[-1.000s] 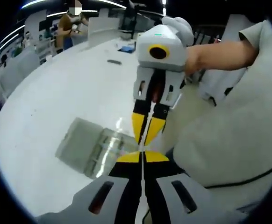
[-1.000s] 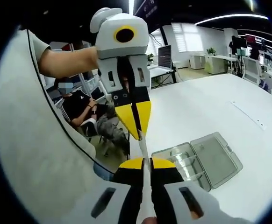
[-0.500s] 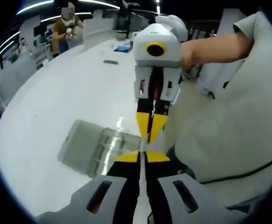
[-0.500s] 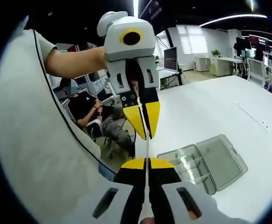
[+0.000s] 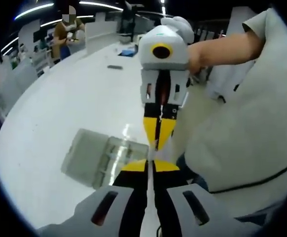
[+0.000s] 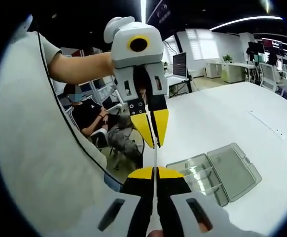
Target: Insert the divider into the dual guide fixture by aligning both edges with the guide slots and pushing it downward to the bottom, including one-sided entry, uneven engagement, binding, and posture correction.
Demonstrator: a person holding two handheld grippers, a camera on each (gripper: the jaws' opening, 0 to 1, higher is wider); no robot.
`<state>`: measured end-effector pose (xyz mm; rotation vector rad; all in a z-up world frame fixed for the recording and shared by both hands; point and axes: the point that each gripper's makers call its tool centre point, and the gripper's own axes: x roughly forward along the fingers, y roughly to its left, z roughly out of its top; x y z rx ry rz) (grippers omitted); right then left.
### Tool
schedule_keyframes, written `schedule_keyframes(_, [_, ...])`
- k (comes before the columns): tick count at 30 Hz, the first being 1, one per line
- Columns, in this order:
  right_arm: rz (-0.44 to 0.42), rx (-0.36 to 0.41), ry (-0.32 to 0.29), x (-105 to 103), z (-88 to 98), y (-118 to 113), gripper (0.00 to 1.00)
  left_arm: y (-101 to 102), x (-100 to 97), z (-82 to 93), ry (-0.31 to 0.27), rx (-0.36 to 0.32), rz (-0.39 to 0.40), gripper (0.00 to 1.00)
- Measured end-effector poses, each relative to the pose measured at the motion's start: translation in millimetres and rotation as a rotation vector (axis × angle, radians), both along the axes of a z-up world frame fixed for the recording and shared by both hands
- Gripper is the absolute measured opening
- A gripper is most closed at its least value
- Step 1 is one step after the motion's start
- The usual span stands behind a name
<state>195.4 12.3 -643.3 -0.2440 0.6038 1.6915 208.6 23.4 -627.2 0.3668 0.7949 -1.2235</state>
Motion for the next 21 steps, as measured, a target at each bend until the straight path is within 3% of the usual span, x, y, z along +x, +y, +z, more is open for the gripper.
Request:
schedule_keyframes(14, [-0.015,0.005,-0.006,1.0,-4.1,2.8,0.0,0.7,0.9,-0.2,0.053,0.03,0.032,0.0])
schedule_keyframes(21, [0.002,-0.022,-0.024,-1.8,-11.7,4.6,0.0,-3.2,-1.5,-2.0,0.038,0.082,-0.016,0.0])
